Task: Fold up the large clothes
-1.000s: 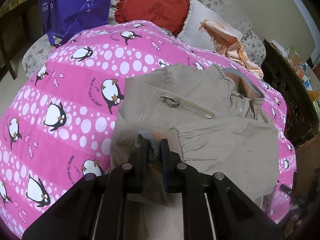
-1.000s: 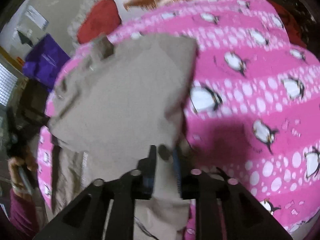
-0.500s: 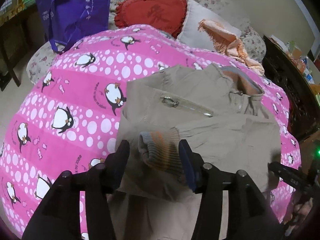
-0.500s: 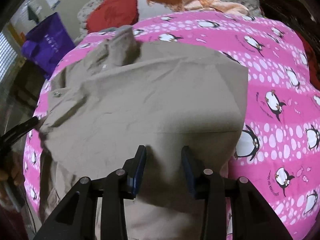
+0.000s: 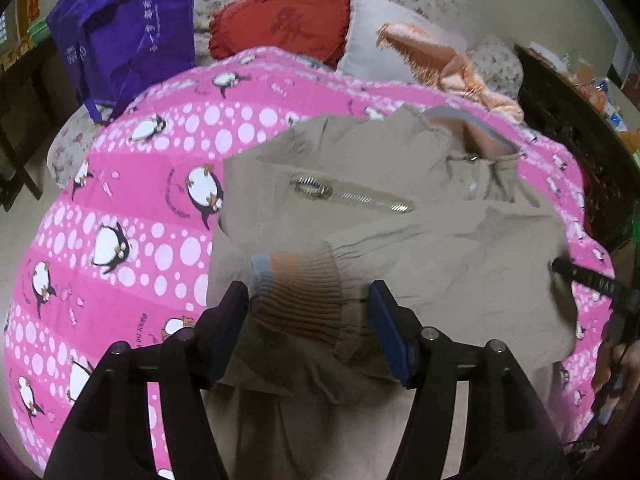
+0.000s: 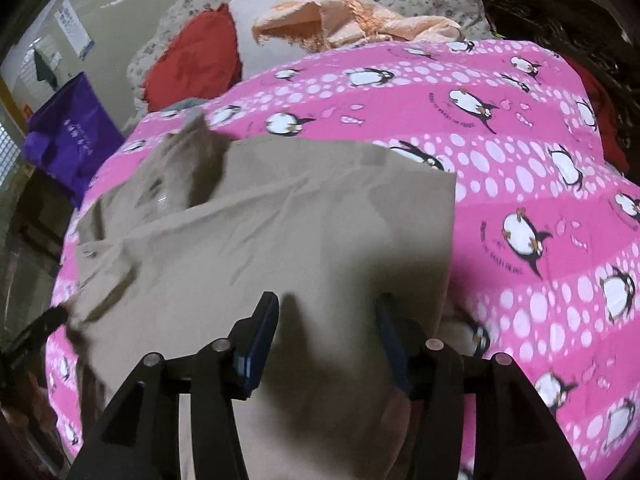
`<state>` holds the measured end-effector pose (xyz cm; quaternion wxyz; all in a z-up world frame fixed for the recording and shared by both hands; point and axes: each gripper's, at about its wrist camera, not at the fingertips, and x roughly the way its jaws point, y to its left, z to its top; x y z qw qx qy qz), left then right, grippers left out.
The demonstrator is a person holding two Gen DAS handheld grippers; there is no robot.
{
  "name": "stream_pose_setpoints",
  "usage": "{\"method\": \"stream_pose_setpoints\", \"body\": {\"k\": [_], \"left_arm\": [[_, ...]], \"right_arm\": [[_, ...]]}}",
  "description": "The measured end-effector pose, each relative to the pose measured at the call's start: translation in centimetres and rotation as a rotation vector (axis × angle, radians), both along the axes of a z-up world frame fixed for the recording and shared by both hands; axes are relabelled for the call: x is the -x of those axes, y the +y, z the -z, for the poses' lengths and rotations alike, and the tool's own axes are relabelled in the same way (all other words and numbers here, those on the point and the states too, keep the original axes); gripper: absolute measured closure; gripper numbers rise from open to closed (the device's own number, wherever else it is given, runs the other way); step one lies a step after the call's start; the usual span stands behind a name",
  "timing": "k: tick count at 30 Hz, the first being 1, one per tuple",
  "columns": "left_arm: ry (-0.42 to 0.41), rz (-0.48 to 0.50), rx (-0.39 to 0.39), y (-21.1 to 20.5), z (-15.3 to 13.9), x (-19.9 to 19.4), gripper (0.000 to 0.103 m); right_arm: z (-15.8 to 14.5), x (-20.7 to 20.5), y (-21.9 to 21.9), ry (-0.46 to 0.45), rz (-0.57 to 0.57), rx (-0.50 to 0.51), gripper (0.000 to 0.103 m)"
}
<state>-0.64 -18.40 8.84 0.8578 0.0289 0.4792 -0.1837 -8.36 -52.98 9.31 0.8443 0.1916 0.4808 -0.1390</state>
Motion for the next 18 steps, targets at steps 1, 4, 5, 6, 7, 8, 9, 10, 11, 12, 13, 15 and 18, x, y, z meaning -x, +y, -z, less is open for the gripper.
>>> {"method": "stream_pose_setpoints", "body": {"k": [1,4,5,6,7,8,9,10,11,12,13,15,18], "left_arm": [[0.008,-0.005,-0.010,-0.2,0.7,-0.3,0.042],[0.033,-0.018,-0.030,-0.6,2.0,-0.8,0.041],[0.040,-0.020,-0.034,-0.8,2.4,-1.0,0.040],[0.040,-0.019,-0.040,-1.0,2.7,-1.1,0.039],[0.039,-0.018,-0.050,-1.2,2.9,-1.3,0.039],[0.037,-0.019,-0.064,-1.5,3.2,-1.4,0.039],[0.036,-0.019,-0.068,-1.6,3.2,-1.4,0.039],[0.037,-0.021,-0.068,-1.7,3.3,-1.4,0.038],[0.038,-0.023,-0.063,-1.7,3.3,-1.4,0.038],[0.038,-0.024,-0.059,-1.7,3.3,-1.4,0.038],[0.040,-0.025,-0.055,-1.6,3.3,-1.3,0.038],[0.041,-0.024,-0.049,-1.5,3.3,-1.3,0.038],[0.043,-0.024,-0.046,-1.3,3.3,-1.3,0.038]], "right_arm": [[0.3,-0.5,-0.3,0.009,0.002,0.010,0.051],[1.6,-2.5,-1.8,0.035,0.021,0.039,0.051],[2.1,-3.2,-2.4,0.045,0.030,0.024,0.051],[2.3,-3.6,-2.7,0.048,0.040,0.017,0.050],[2.3,-3.8,-2.7,0.050,0.041,0.020,0.048],[2.0,-4.0,-2.5,0.055,0.034,0.038,0.048],[1.4,-4.1,-1.9,0.069,0.012,0.074,0.048],[1.0,-3.9,-1.5,0.076,-0.003,0.091,0.049],[0.3,-3.4,-1.1,0.075,-0.020,0.097,0.050],[-0.1,-2.9,-0.9,0.069,-0.031,0.091,0.050],[-0.7,-2.0,-0.6,0.064,-0.046,0.081,0.050],[-1.3,0.2,0.1,0.066,-0.069,0.063,0.045],[-0.8,3.1,0.8,0.078,-0.092,0.022,0.036]]}}
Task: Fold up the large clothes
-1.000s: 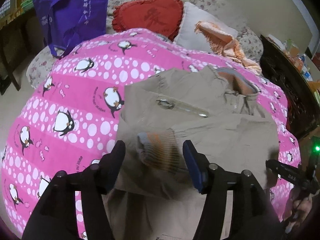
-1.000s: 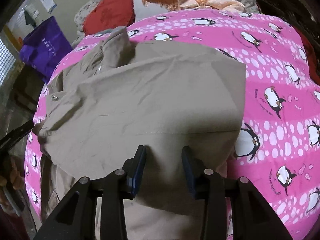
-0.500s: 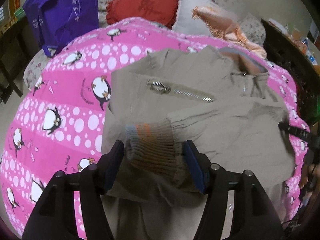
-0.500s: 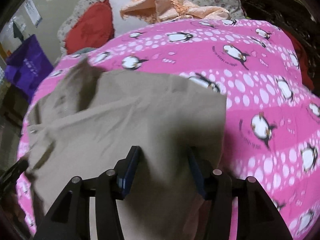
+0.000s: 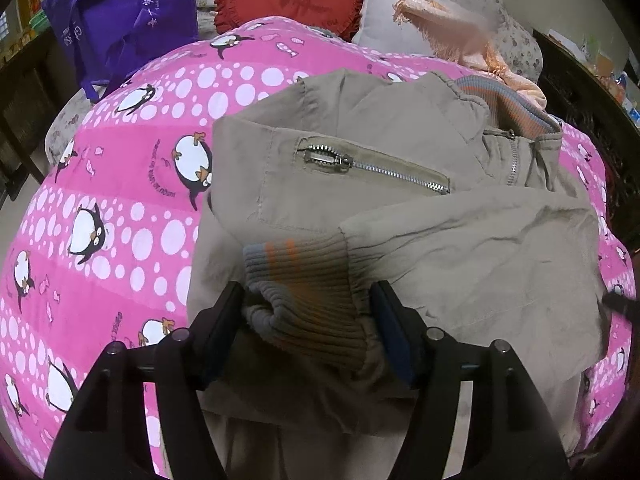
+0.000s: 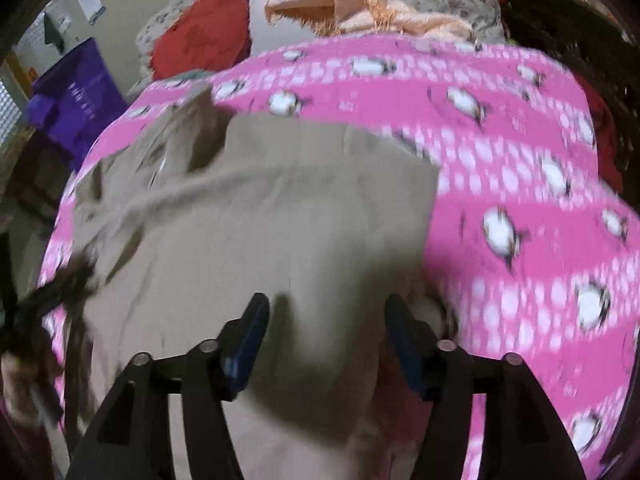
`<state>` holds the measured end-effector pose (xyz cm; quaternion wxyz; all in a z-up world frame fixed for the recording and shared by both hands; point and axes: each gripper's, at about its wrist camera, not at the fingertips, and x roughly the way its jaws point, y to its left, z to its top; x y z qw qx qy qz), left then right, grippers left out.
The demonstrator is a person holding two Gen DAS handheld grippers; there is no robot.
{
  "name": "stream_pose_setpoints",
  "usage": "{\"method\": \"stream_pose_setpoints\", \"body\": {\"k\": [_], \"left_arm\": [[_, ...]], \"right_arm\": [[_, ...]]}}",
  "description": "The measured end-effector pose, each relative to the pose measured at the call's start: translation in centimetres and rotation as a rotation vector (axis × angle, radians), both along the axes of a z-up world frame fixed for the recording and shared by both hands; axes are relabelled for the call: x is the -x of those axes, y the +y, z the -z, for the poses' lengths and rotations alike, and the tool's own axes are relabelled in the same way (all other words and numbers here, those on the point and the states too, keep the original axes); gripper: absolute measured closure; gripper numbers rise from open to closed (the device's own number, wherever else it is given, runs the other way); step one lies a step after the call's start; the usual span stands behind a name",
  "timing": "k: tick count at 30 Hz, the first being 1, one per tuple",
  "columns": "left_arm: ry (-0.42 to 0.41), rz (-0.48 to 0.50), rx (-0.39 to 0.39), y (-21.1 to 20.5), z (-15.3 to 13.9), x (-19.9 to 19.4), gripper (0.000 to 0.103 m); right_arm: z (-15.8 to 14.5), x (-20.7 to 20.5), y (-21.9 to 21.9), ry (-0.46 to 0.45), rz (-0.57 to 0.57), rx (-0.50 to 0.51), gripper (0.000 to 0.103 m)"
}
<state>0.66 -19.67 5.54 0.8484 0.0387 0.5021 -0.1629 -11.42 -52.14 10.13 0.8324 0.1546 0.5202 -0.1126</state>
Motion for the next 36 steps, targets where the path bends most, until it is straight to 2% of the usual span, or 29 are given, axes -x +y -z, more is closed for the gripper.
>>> {"method": "stream_pose_setpoints", "body": {"k": [3,5,7,10,12,18,20,24,28,31,34,36], "left_arm": [[-0.004,0.002,-0.006,0.1,-0.3,0.5,0.038],[-0.005,0.007,-0.010,0.2,-0.8,1.0,0.038],[-0.013,0.016,-0.007,0.5,-1.4,1.6,0.038],[-0.027,0.031,-0.016,1.1,-2.3,2.6,0.038],[-0.030,0.040,-0.014,1.5,-2.8,3.3,0.038],[-0.004,0.088,0.021,3.5,-3.7,6.1,0.037],[0.008,0.110,0.036,4.4,-3.8,7.3,0.033],[0.025,0.121,0.045,6.2,-3.9,9.3,0.032],[0.062,0.129,0.071,8.5,-3.5,11.5,0.030],[0.107,0.137,0.062,9.9,-2.6,13.2,0.029],[0.114,0.133,0.040,11.5,-1.9,14.7,0.029],[0.131,0.115,0.047,12.6,-1.5,15.5,0.029]], "right_arm": [[3.2,1.4,-0.1,0.087,0.014,-0.005,0.035],[4.4,2.1,-0.8,0.092,0.046,-0.059,0.035],[3.6,3.0,-1.4,0.058,0.094,-0.117,0.035],[1.3,4.1,-1.2,0.005,0.096,-0.088,0.035],[0.2,4.9,-0.9,0.003,0.089,-0.065,0.035],[-1.4,8.3,0.2,0.009,0.057,-0.096,0.033],[-1.3,9.6,0.5,0.022,0.042,-0.117,0.032],[-0.8,12.7,0.5,0.039,0.039,-0.179,0.032],[-0.2,15.7,1.6,0.062,0.017,-0.189,0.031],[0.5,17.6,2.8,0.087,-0.013,-0.206,0.030],[1.6,19.1,3.9,0.081,-0.028,-0.252,0.029],[2.4,19.1,4.8,0.079,-0.036,-0.217,0.029]]}}
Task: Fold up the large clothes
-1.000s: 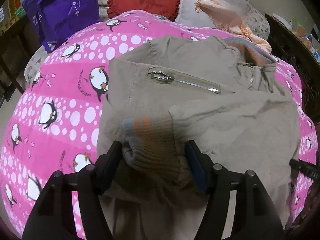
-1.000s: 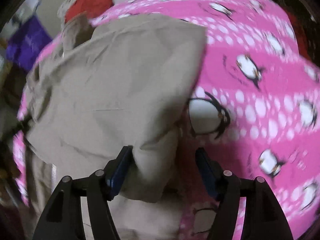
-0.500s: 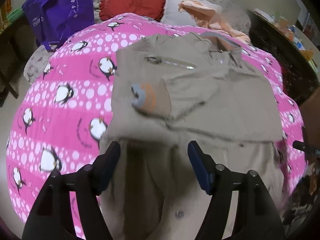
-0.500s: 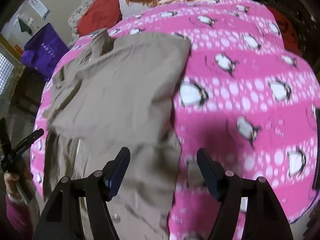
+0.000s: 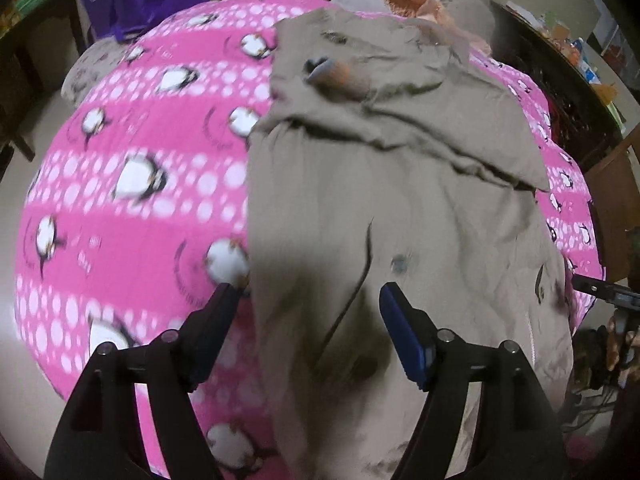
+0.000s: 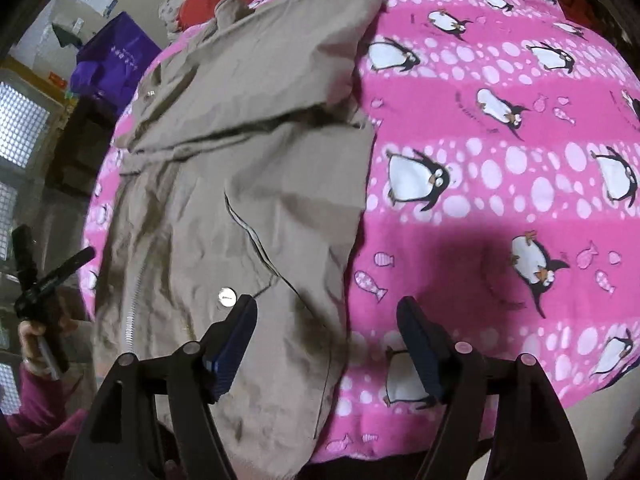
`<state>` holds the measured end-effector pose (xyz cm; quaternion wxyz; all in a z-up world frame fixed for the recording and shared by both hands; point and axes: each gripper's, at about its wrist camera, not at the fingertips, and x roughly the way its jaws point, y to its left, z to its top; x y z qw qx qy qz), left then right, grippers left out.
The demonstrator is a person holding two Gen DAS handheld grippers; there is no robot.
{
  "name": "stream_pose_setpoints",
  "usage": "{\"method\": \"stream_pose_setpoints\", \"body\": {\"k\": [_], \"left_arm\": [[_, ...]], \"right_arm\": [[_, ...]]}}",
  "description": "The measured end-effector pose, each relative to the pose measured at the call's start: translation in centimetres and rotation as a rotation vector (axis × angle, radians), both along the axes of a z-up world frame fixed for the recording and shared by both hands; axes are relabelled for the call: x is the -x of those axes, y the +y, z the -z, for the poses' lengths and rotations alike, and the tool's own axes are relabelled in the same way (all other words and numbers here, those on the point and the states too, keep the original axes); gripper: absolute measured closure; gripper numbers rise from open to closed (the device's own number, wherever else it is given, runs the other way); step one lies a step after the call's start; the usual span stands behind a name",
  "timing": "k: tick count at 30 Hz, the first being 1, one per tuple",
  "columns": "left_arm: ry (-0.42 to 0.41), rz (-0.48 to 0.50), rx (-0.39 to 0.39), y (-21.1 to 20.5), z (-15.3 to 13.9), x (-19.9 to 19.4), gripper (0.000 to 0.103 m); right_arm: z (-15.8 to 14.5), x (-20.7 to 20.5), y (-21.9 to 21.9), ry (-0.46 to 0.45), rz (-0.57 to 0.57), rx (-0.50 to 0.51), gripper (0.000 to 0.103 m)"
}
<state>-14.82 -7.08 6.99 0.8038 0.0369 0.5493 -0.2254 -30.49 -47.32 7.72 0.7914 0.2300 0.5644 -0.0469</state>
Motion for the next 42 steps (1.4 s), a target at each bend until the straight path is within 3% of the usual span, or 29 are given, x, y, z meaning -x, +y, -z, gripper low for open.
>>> {"method": "stream_pose_setpoints", "body": {"k": [4,6,7,12,13,15,18,19,20,21,29,35,42], "left_arm": [[0.026,-0.025,-0.002,1.1,0.5,1.2,0.029],[0.026,-0.022,-0.004,1.5,0.5,2.0,0.029],[0.024,-0.016,-0.002,1.8,0.3,2.7,0.029],[0.031,0.005,-0.010,2.9,0.2,4.7,0.029],[0.040,0.006,-0.009,2.9,0.4,4.9,0.029],[0.064,0.006,-0.008,2.9,0.9,5.4,0.029],[0.107,0.012,0.000,3.0,1.6,6.1,0.029],[0.119,0.016,0.005,3.0,1.7,6.4,0.029],[0.132,0.022,0.011,3.0,1.8,6.8,0.029],[0.139,0.027,0.014,3.1,1.9,7.1,0.029],[0.154,0.042,-0.015,2.9,2.4,8.7,0.029],[0.135,0.034,-0.045,2.5,2.3,8.9,0.029],[0.147,0.027,-0.039,2.6,2.6,9.1,0.029]], "right_arm": [[1.1,-1.7,1.2,-0.079,0.017,-0.026,0.034],[1.9,-2.6,1.7,-0.083,0.014,-0.033,0.087],[2.1,-2.9,2.0,-0.073,-0.004,-0.008,0.101],[-0.3,-0.8,1.4,-0.122,0.026,0.118,0.102],[-0.3,-0.4,1.0,-0.112,0.033,0.143,0.102],[0.1,0.3,0.3,-0.088,0.031,0.098,0.102],[-0.9,1.8,0.7,-0.123,0.009,0.011,0.088],[-1.1,2.3,0.8,-0.133,0.000,-0.032,0.066],[-1.2,3.0,1.0,-0.138,-0.015,-0.098,0.037],[-1.3,3.8,1.1,-0.137,-0.019,-0.138,0.031],[1.2,7.6,3.6,-0.051,-0.057,-0.227,0.031],[1.2,7.8,4.1,-0.040,-0.064,-0.228,0.031],[2.5,7.4,6.4,0.041,-0.152,-0.257,0.031]]}}
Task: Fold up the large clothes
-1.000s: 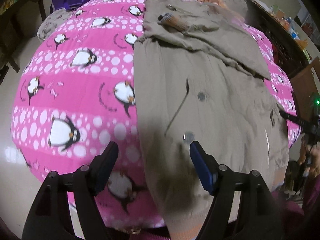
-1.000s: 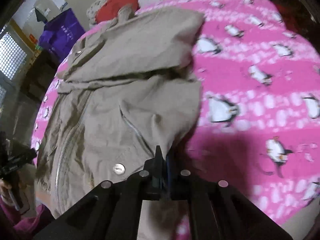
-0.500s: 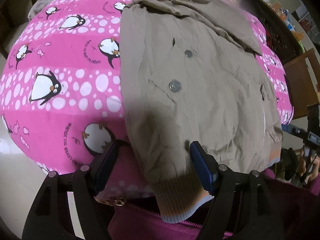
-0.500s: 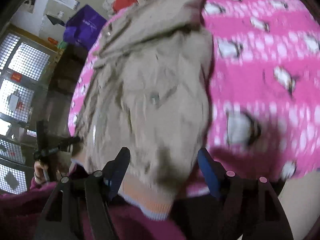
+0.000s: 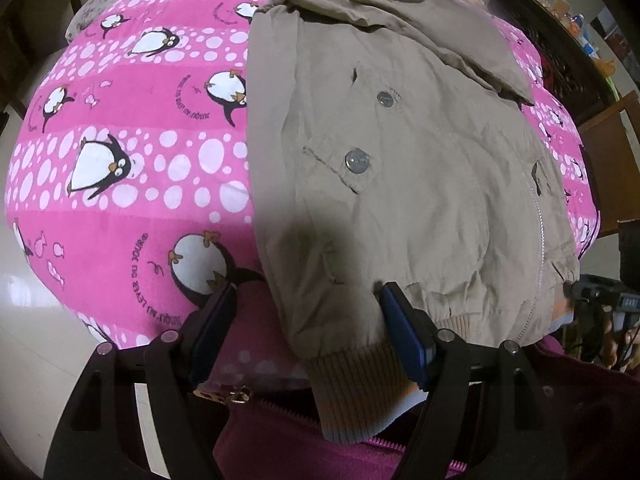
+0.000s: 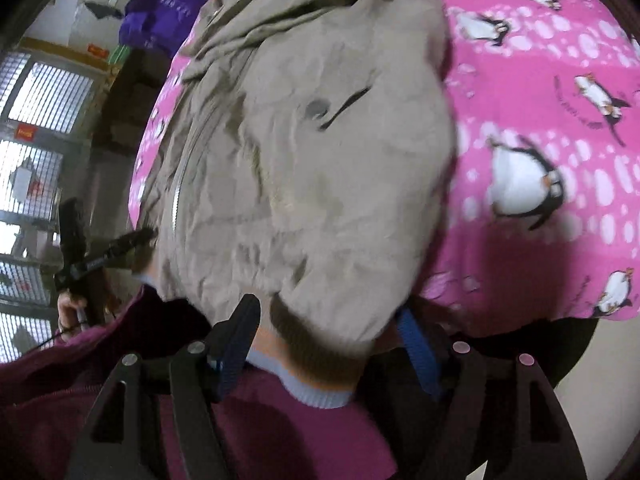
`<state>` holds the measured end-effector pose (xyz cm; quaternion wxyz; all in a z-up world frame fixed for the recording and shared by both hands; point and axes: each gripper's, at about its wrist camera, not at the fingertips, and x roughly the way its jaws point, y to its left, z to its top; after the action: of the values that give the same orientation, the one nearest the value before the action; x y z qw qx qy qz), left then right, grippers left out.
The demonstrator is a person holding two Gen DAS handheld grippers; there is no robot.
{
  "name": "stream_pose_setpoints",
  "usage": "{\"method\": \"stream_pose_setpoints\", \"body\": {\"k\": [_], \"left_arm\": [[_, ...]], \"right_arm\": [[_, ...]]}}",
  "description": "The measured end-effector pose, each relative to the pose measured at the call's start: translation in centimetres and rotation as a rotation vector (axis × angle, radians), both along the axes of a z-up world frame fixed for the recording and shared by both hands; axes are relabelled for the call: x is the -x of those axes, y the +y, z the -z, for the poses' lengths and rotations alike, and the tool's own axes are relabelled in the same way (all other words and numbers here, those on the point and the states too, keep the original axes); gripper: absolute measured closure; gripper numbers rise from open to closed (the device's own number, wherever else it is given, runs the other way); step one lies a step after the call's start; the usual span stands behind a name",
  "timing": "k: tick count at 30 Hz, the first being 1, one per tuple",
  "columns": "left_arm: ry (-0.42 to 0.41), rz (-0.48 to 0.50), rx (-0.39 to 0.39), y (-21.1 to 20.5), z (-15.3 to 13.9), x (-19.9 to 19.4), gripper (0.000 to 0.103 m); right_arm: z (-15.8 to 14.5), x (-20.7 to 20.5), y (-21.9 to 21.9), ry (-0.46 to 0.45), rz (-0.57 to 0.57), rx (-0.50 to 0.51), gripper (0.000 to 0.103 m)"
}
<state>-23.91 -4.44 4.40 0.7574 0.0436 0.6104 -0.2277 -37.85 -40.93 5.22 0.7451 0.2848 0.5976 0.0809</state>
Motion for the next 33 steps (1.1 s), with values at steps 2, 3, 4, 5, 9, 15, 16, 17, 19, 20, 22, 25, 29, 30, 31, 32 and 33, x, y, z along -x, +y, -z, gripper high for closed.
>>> {"method": "stream_pose_setpoints", "body": {"k": [2,3,4,5,9,15,16,17,19,20,22,25,29,30,31,32,33], "left_arm": [[0.006,-0.001,-0.002,0.1,0.1,0.2,0.029],[0.009,0.001,-0.001,0.1,0.0,0.3,0.029],[0.012,0.005,0.002,0.1,0.0,0.5,0.029],[0.020,0.014,0.009,0.1,-0.1,0.7,0.029],[0.049,0.049,0.025,-0.1,0.2,1.2,0.029],[0.070,0.047,0.022,-0.4,0.5,1.1,0.029],[0.079,0.041,0.029,-0.7,0.6,0.9,0.029],[0.091,0.029,0.038,-0.6,0.8,0.7,0.029],[0.102,0.012,0.045,-0.5,1.0,0.3,0.029],[0.102,0.013,0.047,-0.5,1.0,0.3,0.029],[0.104,0.032,0.044,-0.5,1.0,0.3,0.029],[0.137,0.054,0.081,-0.4,0.8,0.2,0.082],[0.096,0.078,0.129,-0.7,-1.1,-0.3,0.091],[0.084,0.084,0.159,-0.7,-2.0,-0.5,0.091],[0.080,0.086,0.187,-0.7,-2.7,-0.7,0.091],[0.066,0.088,0.227,-0.6,-3.8,-1.2,0.091],[0.043,0.084,0.247,-0.6,-4.8,-1.7,0.091]], "right_arm": [[-0.1,-0.1,0.8,-0.004,-0.029,0.001,0.031],[-0.1,-0.2,1.1,-0.004,-0.037,0.007,0.031],[-0.1,-0.2,1.2,-0.004,-0.040,0.009,0.031],[-0.1,-0.3,1.3,-0.005,-0.040,0.007,0.031],[0.0,-0.3,1.0,-0.015,-0.022,-0.026,0.031],[-1.1,-0.4,1.1,-0.058,-0.050,-0.079,0.032],[-1.3,-0.5,1.2,-0.068,-0.063,-0.077,0.032],[-1.4,-0.6,1.4,-0.073,-0.077,-0.066,0.032],[-0.7,-0.8,1.6,-0.048,-0.086,-0.055,0.034],[-0.3,-0.9,1.7,-0.036,-0.083,-0.057,0.037],[0.2,-0.9,1.9,-0.036,-0.091,-0.051,0.065],[-0.5,-0.8,1.7,-0.086,-0.097,-0.064,0.082],[-2.9,-1.0,1.5,-0.184,-0.117,-0.053,0.089],[-3.5,-1.2,1.4,-0.206,-0.117,-0.046,0.089],[-3.9,-1.3,1.2,-0.218,-0.115,-0.043,0.089],[-4.5,-1.5,0.9,-0.237,-0.107,-0.044,0.090],[-4.9,-1.8,0.5,-0.252,-0.094,-0.050,0.090]]}}
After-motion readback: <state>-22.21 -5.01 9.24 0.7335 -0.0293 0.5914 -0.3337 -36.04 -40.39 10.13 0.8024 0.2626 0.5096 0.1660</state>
